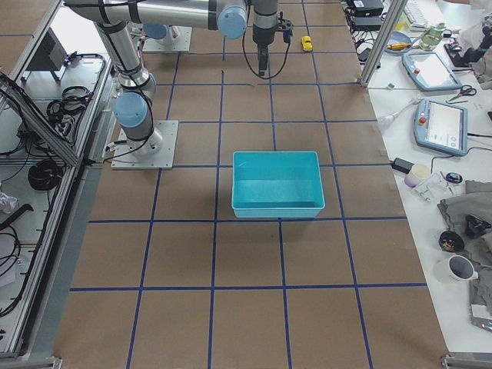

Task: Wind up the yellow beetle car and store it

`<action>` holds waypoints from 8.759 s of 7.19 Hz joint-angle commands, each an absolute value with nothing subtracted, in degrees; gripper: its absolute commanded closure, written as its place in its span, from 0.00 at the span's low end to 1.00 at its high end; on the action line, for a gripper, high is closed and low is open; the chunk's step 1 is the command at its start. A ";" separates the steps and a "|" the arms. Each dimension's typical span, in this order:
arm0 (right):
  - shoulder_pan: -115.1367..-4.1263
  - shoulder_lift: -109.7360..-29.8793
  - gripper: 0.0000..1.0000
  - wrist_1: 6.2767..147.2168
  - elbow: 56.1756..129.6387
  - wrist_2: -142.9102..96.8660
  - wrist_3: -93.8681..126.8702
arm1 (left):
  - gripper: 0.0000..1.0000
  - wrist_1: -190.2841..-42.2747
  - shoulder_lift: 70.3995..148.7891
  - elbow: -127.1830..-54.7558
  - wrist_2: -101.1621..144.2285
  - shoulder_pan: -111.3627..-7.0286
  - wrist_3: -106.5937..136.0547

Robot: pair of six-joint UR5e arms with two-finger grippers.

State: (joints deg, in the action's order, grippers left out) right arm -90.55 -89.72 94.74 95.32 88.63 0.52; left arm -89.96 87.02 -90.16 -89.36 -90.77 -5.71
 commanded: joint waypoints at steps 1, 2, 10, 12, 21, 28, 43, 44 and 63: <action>-90.87 -87.21 0.00 95.26 93.27 86.93 1.40 | 0.00 -90.09 87.01 -90.26 -89.47 -90.79 -5.71; -90.88 -85.10 0.00 96.49 93.25 86.58 1.23 | 0.00 -90.09 87.01 -90.26 -89.47 -90.79 -5.71; -91.06 -88.15 0.00 92.21 90.62 86.75 0.53 | 0.00 -90.09 87.01 -90.18 -89.65 -90.79 -5.36; -91.05 -87.88 0.00 91.23 92.02 88.85 0.35 | 0.00 -90.09 86.93 -90.09 -89.65 -90.88 -5.27; -90.26 -87.45 0.00 92.20 92.90 92.72 -3.25 | 0.00 -88.70 89.11 -88.60 -89.47 -90.44 -7.37; -90.44 -88.94 0.00 91.23 92.46 92.37 -3.33 | 0.00 -78.58 118.96 -72.97 -90.34 -86.67 -79.16; -90.44 -89.47 0.00 89.40 92.72 91.67 -3.96 | 0.19 -70.40 135.70 -67.24 -87.80 -84.73 -92.11; -90.53 -89.47 0.00 89.38 92.64 91.41 -3.96 | 0.33 -70.40 135.44 -67.24 -87.80 -84.64 -92.20; -90.53 -89.47 0.00 89.12 92.90 91.49 -4.13 | 1.00 -66.01 135.53 -68.20 -87.80 -84.11 -94.66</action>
